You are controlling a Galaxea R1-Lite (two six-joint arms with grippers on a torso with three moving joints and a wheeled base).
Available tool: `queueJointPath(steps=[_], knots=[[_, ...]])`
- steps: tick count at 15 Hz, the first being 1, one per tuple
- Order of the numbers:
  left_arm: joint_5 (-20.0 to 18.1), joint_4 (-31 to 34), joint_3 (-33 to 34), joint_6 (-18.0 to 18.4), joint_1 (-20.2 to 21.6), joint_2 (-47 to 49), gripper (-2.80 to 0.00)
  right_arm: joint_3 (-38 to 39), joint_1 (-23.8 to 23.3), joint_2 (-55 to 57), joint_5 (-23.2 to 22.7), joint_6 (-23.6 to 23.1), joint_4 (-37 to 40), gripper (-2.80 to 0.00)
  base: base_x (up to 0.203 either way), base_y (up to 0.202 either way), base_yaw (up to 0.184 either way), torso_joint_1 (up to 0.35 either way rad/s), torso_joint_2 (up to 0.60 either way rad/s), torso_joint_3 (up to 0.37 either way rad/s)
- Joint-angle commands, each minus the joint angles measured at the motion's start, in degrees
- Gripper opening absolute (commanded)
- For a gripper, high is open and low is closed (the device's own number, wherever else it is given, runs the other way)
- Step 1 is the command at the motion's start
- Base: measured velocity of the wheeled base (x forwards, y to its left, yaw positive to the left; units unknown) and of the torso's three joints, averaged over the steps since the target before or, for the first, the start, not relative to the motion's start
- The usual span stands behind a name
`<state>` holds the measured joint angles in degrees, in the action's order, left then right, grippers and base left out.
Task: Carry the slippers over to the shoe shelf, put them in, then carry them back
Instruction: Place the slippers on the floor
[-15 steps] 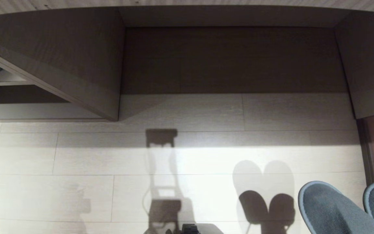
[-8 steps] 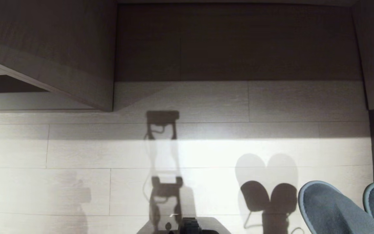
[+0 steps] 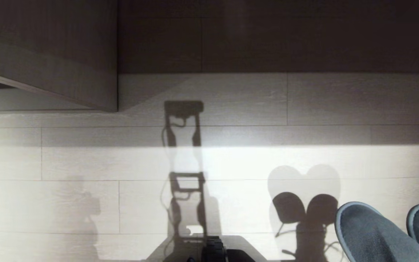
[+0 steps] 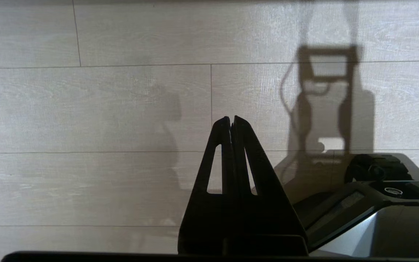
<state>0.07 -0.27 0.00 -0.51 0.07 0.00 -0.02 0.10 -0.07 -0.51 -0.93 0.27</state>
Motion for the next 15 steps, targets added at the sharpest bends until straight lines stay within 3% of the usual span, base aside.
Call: queueJointPath(steps=[1, 15], knots=[[0.0, 0.0, 0.0, 0.0, 0.0, 0.1, -2.80, 0.0, 0.0, 0.1, 0.0, 0.0, 0.0, -2.80, 0.000, 0.000, 0.000, 0.001, 0.01, -0.194], [0.0, 0.0, 0.0, 0.0, 0.0, 0.0, -2.80, 0.0, 0.0, 0.1, 0.0, 0.0, 0.0, -2.80, 0.000, 0.000, 0.000, 0.002, 0.00, -0.188]])
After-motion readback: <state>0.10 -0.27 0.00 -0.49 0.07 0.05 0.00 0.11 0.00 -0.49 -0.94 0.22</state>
